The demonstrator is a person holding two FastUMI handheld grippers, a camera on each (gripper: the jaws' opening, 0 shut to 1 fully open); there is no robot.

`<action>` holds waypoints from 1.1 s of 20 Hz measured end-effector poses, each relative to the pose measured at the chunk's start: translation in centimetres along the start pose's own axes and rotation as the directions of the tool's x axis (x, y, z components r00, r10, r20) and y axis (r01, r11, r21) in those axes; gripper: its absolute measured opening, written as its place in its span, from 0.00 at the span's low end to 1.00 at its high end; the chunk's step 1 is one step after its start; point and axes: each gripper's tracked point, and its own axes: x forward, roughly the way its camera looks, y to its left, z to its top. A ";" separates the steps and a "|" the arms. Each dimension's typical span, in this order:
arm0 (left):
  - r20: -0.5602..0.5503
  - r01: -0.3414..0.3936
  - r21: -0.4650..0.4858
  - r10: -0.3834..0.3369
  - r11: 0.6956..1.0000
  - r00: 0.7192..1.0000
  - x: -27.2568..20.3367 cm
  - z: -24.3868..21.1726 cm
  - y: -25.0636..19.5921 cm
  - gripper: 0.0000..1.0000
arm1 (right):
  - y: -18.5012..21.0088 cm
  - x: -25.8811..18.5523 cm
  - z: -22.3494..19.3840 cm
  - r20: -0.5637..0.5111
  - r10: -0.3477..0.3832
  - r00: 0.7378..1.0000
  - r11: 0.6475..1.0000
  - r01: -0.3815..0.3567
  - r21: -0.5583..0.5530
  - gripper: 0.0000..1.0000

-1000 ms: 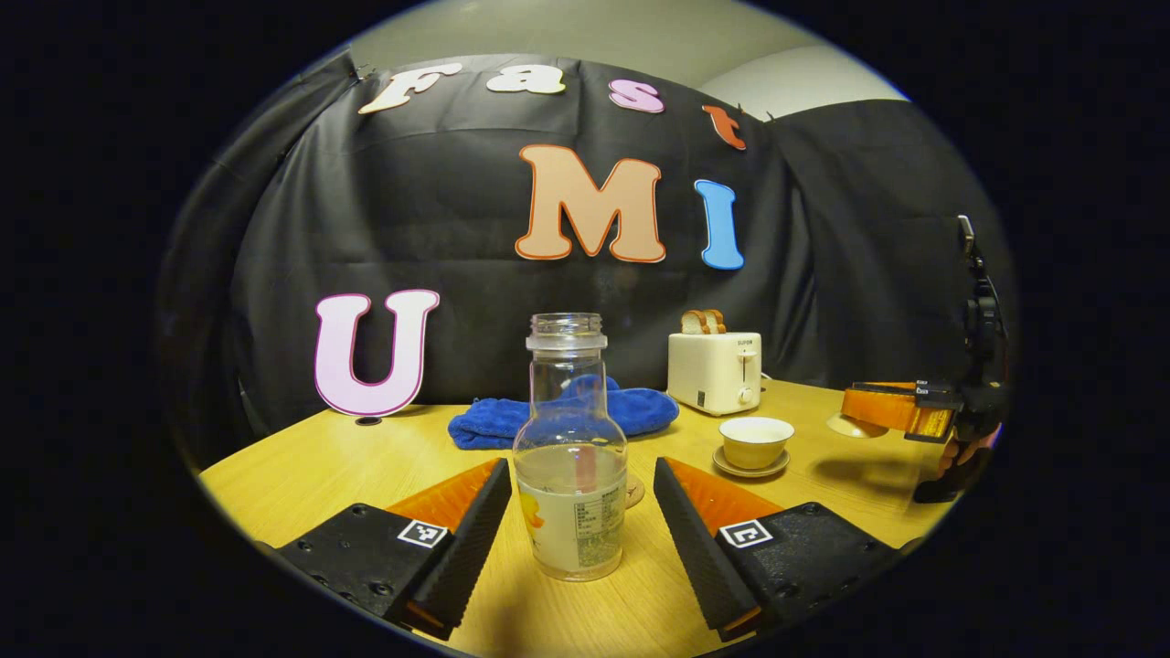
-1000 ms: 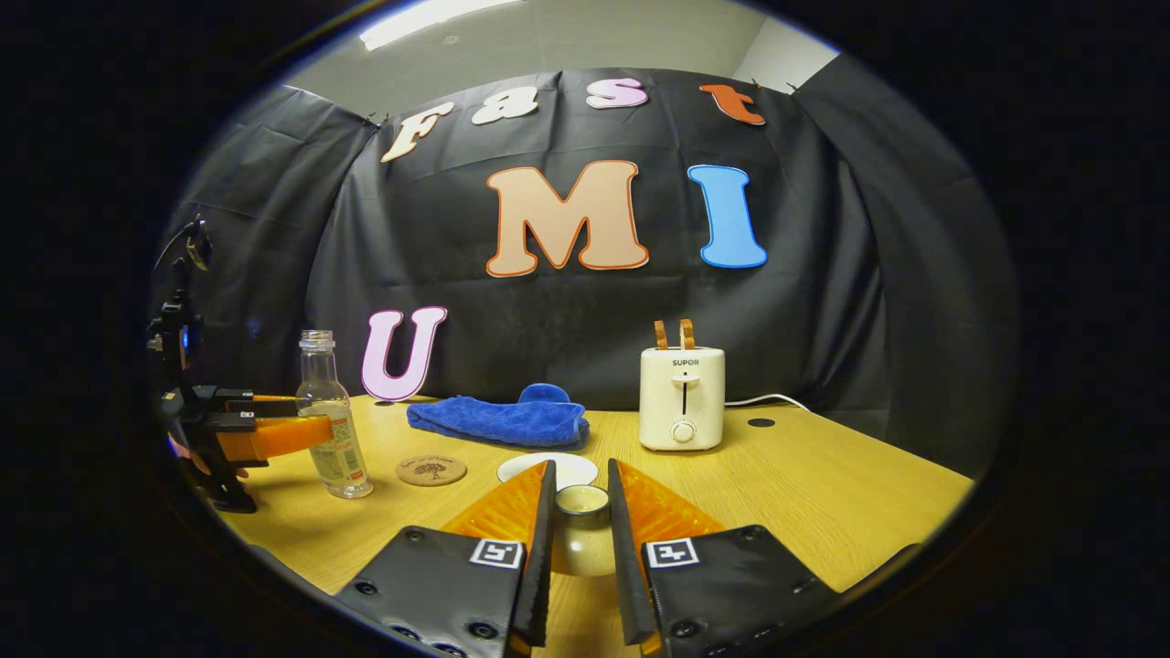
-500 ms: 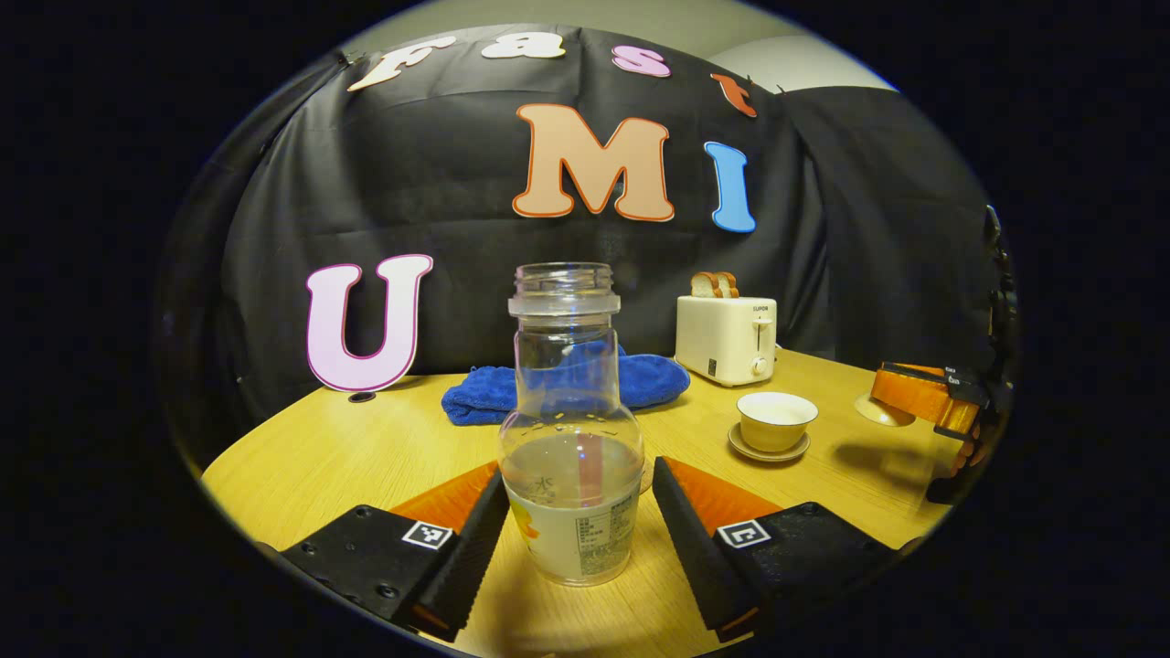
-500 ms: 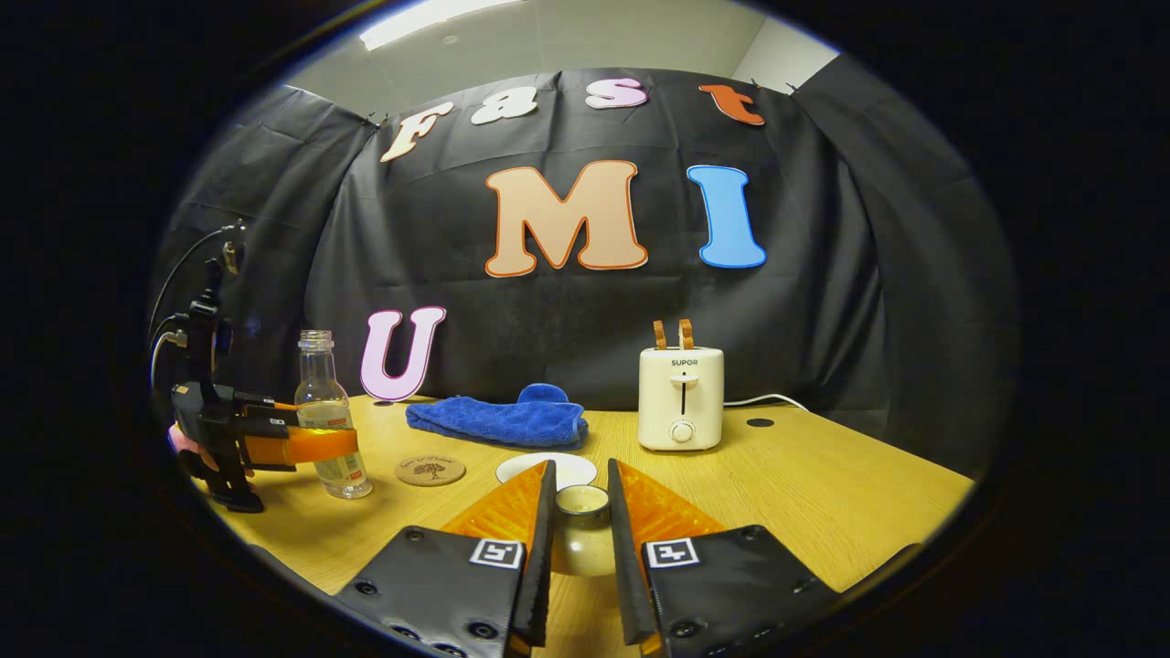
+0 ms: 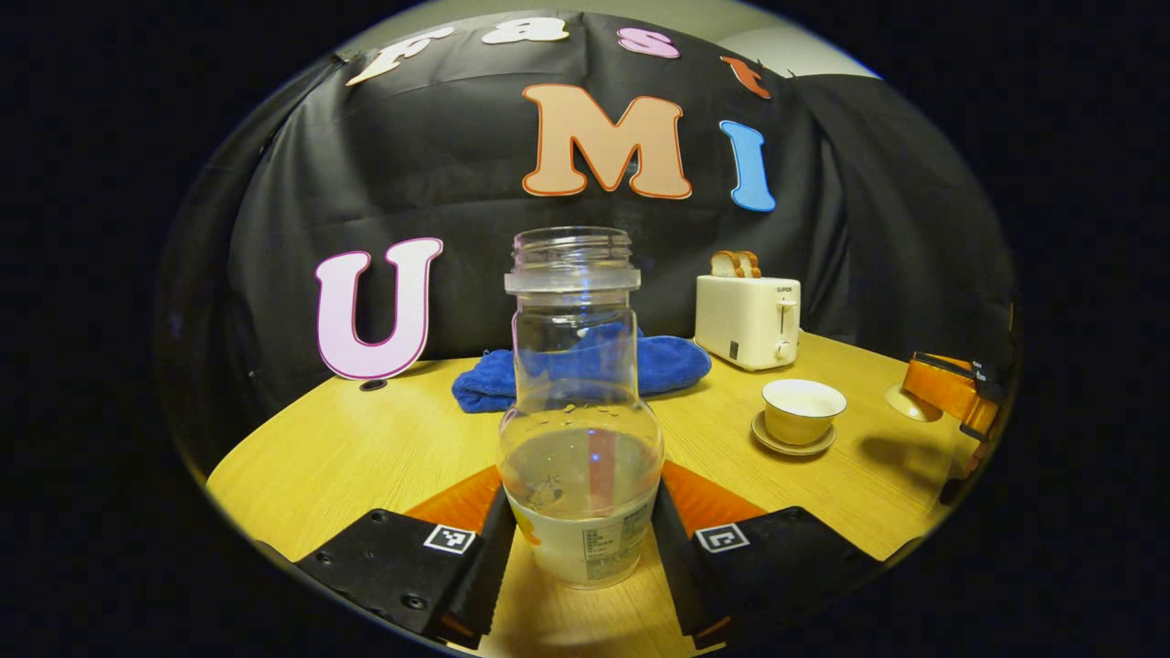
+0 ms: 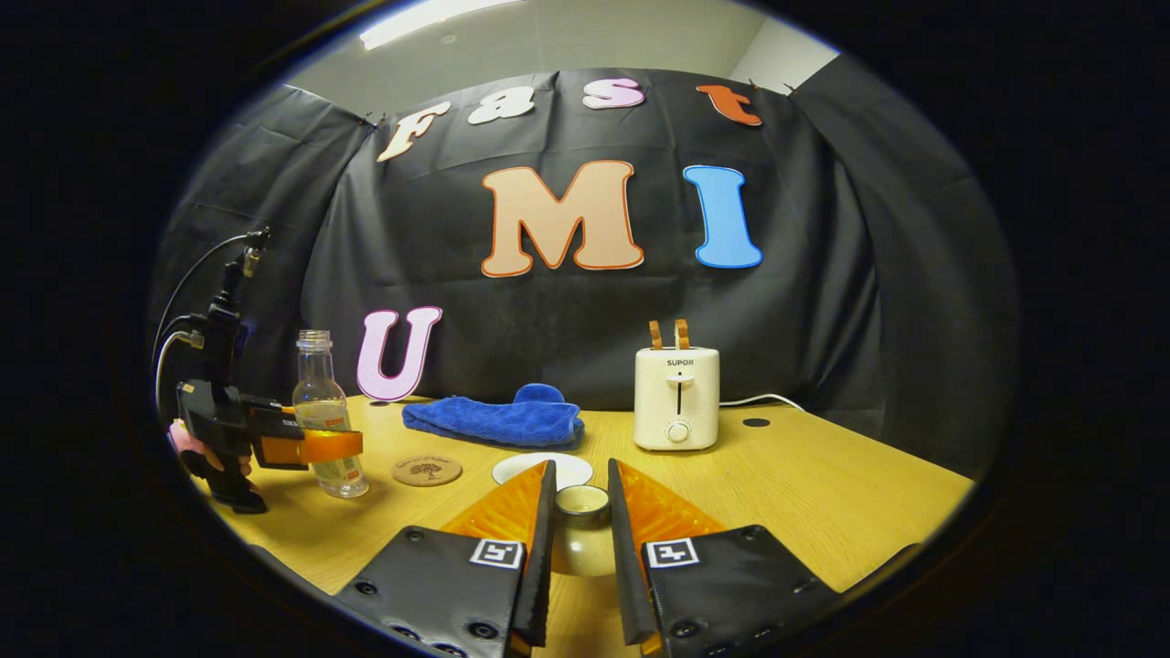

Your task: Open the teacup lid with one hand, grasp the water bottle and pour water into the teacup with the other hand; after pouring, place the water bottle on the coaster and then close the teacup lid.

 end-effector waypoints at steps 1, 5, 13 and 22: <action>0.003 -0.011 -0.001 0.011 1.000 1.000 0.0 0.1 0.0 0.71 | -0.1 -0.1 0.0 0.000 -0.004 1.000 1.000 0.004 -0.001 0.34; -0.022 -0.028 0.043 0.028 0.999 0.999 0.3 0.2 -0.8 0.70 | -0.9 -0.4 0.0 -0.001 -0.025 1.000 1.000 0.025 -0.001 0.35; -0.089 -0.106 0.337 0.144 0.936 0.986 1.6 1.8 -1.1 0.69 | -2.5 -1.2 0.1 0.000 -0.055 0.999 0.999 0.055 -0.002 0.34; -0.126 -0.039 0.774 0.214 0.632 0.969 4.3 2.9 -3.1 0.69 | -5.8 -2.0 0.3 0.002 -0.111 0.994 0.994 0.111 -0.004 0.34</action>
